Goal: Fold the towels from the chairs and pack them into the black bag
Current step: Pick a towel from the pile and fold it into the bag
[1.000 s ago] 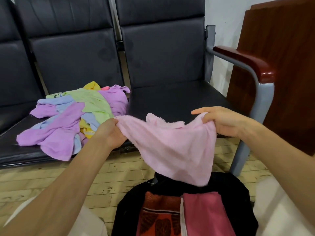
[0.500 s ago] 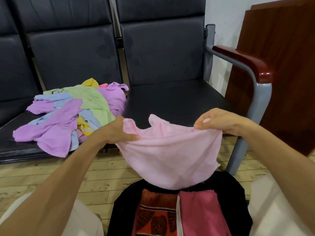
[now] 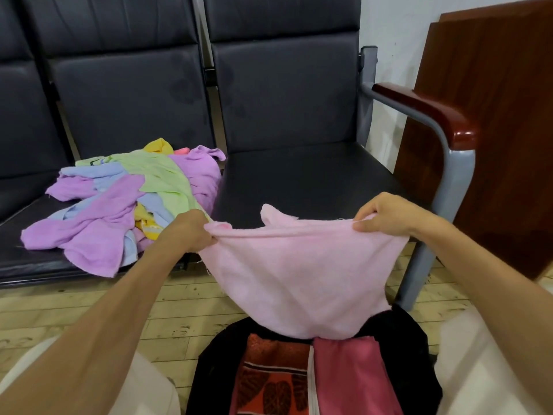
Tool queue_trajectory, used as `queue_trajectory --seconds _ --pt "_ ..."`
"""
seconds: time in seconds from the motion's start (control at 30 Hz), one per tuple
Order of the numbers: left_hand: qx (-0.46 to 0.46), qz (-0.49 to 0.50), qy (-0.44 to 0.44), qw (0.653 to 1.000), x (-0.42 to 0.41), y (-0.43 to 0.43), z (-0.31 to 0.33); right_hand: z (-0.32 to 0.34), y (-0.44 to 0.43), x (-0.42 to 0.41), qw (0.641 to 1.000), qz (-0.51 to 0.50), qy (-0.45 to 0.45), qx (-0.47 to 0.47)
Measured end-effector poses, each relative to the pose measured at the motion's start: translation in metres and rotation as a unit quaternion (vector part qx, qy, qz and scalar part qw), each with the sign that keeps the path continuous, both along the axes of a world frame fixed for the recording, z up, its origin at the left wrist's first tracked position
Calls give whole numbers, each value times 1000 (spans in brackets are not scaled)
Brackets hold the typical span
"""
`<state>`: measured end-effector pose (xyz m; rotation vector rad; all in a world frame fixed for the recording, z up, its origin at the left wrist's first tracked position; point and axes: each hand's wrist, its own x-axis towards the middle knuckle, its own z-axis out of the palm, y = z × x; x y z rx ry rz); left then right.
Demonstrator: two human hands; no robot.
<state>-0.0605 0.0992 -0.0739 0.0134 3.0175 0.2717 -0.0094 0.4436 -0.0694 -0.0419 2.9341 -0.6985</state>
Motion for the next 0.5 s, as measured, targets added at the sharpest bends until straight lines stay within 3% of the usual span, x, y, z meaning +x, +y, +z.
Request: queue_trajectory --seconds 0.1,0.2,0.33,0.5 --pt "51 -4 13 999 0 1 -2 -5 2 1 999 -29 20 36" --pt "260 11 22 965 6 5 2 -7 4 1 998 -59 27 19" --pt "544 93 -42 833 14 12 10 -4 3 -1 991 -120 53 -39" --pt "742 118 -121 649 18 13 23 0 -7 -1 973 -172 90 -127"
